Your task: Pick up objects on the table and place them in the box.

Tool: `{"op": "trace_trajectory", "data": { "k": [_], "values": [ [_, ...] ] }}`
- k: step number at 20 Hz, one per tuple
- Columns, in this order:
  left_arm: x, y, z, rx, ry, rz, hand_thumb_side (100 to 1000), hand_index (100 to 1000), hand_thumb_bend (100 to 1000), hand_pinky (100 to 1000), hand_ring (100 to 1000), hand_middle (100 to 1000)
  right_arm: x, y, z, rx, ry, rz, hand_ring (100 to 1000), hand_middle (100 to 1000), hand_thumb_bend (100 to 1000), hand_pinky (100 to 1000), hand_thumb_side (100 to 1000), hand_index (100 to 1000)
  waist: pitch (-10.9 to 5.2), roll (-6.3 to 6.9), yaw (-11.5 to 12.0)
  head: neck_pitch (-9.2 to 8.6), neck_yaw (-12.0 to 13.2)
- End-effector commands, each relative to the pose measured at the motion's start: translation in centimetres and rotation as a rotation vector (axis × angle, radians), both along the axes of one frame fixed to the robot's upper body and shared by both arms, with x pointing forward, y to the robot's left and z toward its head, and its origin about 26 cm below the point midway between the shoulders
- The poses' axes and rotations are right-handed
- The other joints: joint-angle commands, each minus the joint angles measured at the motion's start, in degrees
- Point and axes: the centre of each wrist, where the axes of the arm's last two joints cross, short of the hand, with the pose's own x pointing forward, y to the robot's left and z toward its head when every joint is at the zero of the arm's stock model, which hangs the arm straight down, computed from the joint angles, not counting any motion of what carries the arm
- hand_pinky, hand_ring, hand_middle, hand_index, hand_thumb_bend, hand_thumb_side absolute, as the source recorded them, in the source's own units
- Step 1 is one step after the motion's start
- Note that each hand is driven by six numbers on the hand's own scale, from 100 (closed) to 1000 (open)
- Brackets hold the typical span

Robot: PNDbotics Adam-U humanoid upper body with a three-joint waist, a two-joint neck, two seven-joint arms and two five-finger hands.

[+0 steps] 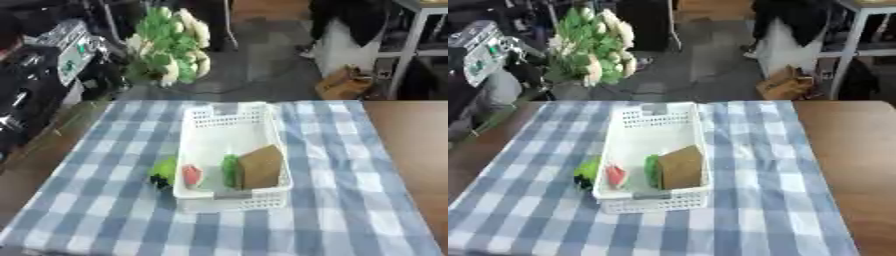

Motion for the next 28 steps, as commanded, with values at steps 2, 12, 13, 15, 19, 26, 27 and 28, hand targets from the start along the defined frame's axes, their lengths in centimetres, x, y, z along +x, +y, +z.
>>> {"op": "trace_trajectory", "data": {
  "k": [2,12,13,15,19,26,27,28],
  "values": [
    [0.3,-1.3,2.9,-0.008,-0.067,-0.033,274,328,100,100,100,100,-0.3,0.3,0.6,-0.005,-0.021,0.009,515,413,100,534,523,459,-1.49,0.76,-0.2,-0.11,-0.39],
    [3.3,-7.8,2.7,-0.081,-0.09,-0.12,273,330,100,100,100,100,-0.3,0.9,0.6,0.012,-0.016,0.039,516,412,100,534,519,458,-1.7,0.7,-1.7,-0.34,0.07],
    [3.6,-8.6,2.4,-0.086,-0.087,-0.131,273,330,100,100,100,100,-0.3,1.0,0.6,0.014,-0.016,0.043,516,412,100,534,518,458,-1.68,0.68,-1.92,-0.37,0.18],
    [4.0,-9.8,1.8,-0.09,-0.084,-0.147,273,330,100,100,100,100,-0.3,1.2,0.6,0.015,-0.016,0.052,515,412,100,534,517,458,-1.65,0.64,-2.22,-0.37,0.41],
    [4.7,-11.5,0.7,-0.106,-0.086,-0.157,273,331,100,100,100,100,-0.3,1.5,0.7,0.018,-0.017,0.068,515,411,100,533,514,457,-1.6,0.56,-2.74,-0.26,0.8],
    [5.3,-14.1,-2.0,-0.164,-0.076,-0.165,271,333,100,100,100,100,-0.3,1.6,0.7,0.023,-0.018,0.077,516,410,100,532,510,455,-1.53,0.35,-3.19,-0.38,1.12],
    [5.3,-14.4,-2.4,-0.172,-0.076,-0.166,271,333,100,100,100,100,-0.3,1.6,0.7,0.024,-0.018,0.078,516,409,100,532,510,455,-1.52,0.32,-3.23,-0.41,1.16],
    [5.3,-14.5,-2.6,-0.179,-0.078,-0.165,271,333,100,100,100,100,-0.3,1.6,0.7,0.024,-0.018,0.079,516,409,100,532,510,455,-1.52,0.31,-3.25,-0.43,1.18]
  ]
}}
